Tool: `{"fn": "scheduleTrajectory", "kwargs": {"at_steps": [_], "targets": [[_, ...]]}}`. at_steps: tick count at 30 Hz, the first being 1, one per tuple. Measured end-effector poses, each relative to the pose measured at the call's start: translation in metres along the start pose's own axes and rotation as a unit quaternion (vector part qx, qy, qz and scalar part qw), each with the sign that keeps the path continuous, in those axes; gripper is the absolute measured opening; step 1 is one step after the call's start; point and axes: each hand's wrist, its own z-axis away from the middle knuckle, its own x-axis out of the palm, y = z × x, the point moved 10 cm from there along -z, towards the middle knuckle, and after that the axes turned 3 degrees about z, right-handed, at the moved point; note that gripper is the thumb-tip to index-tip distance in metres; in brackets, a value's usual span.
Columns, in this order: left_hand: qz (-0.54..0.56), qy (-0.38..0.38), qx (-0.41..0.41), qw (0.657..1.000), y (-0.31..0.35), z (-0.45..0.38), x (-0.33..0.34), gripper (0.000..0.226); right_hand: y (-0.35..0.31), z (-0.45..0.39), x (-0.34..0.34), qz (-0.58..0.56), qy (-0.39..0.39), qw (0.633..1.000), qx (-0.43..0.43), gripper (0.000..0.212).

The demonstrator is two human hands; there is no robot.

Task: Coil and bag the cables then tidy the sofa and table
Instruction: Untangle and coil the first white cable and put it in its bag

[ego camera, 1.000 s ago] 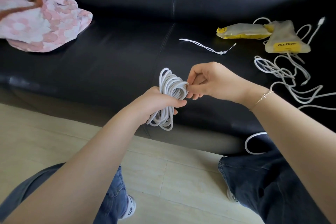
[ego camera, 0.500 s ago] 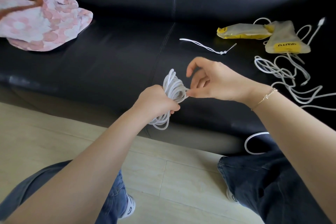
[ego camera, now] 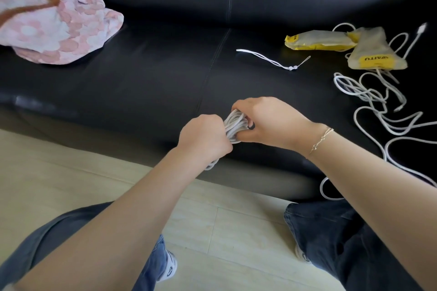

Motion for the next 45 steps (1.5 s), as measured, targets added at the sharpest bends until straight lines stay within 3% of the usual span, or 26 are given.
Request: {"fn": "scheduleTrajectory", "kwargs": {"at_steps": [9,14,18,22,27,33,37,42,45], "targets": [[0.047,-0.049,0.015,0.998,-0.004,0.0,0.006,0.025,-0.007,0.005,0.003,0.0,0.019,0.999,-0.035,0.023],[0.131,-0.086,-0.007,0.988,-0.003,-0.001,0.017,0.015,0.0,0.003,0.001,-0.02,0.017,1.0,-0.012,0.021],[0.205,-0.087,-0.034,0.974,-0.01,-0.003,0.019,0.016,0.023,0.0,-0.003,-0.211,-0.054,0.974,0.064,0.027],[0.317,-0.065,-0.071,0.943,-0.022,-0.012,0.01,0.014,0.074,0.003,-0.022,-0.339,0.012,0.921,0.194,0.017],[0.468,-0.093,-0.122,0.87,-0.012,-0.01,0.011,0.015,0.136,0.006,-0.027,-0.105,0.08,0.956,0.263,0.029],[0.557,-0.088,-0.133,0.815,0.001,-0.012,0.005,0.015,0.179,-0.009,0.002,-0.055,0.073,0.954,0.287,0.052],[0.57,-0.088,-0.134,0.806,0.005,-0.014,0.002,0.018,0.189,-0.017,0.018,-0.058,0.05,0.948,0.309,0.054],[0.558,-0.093,-0.138,0.813,0.004,-0.013,0.0,0.02,0.176,-0.016,-0.005,0.019,0.135,0.944,0.301,0.028],[0.559,-0.09,-0.129,0.814,0.003,-0.01,-0.005,0.02,0.163,-0.009,-0.012,0.06,0.138,0.944,0.294,0.021]]}}
